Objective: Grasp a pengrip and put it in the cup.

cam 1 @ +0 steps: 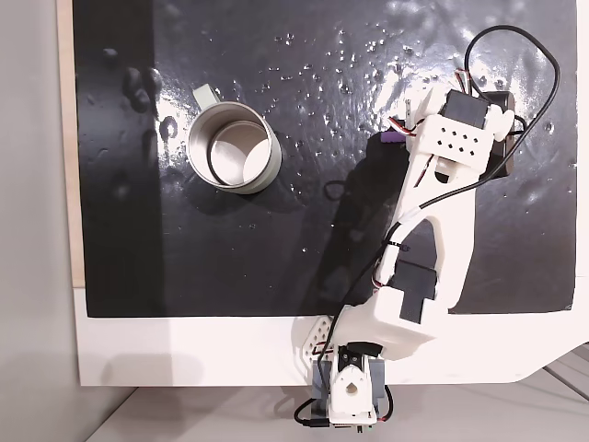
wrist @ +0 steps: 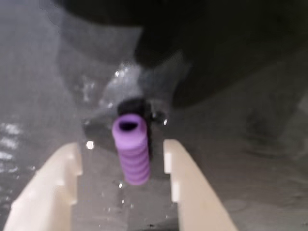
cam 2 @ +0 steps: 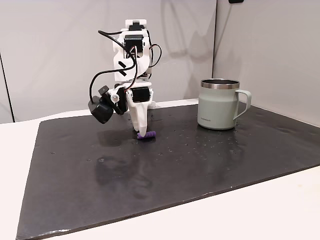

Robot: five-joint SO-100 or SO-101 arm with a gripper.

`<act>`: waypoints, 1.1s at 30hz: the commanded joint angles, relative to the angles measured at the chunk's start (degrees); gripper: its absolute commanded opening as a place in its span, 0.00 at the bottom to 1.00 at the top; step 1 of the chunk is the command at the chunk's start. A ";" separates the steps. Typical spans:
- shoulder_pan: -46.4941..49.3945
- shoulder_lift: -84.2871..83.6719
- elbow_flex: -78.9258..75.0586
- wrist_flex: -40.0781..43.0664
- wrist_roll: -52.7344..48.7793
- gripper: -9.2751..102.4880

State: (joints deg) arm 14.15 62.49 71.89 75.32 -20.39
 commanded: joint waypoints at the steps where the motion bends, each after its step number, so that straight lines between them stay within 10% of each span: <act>1: -0.79 0.00 -3.96 -2.11 -0.97 0.24; 19: -1.41 -0.44 -3.87 -2.55 -2.46 0.08; 33: -0.79 27.69 -6.42 14.85 -2.37 0.08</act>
State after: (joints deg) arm 13.27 82.27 70.75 86.13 -22.41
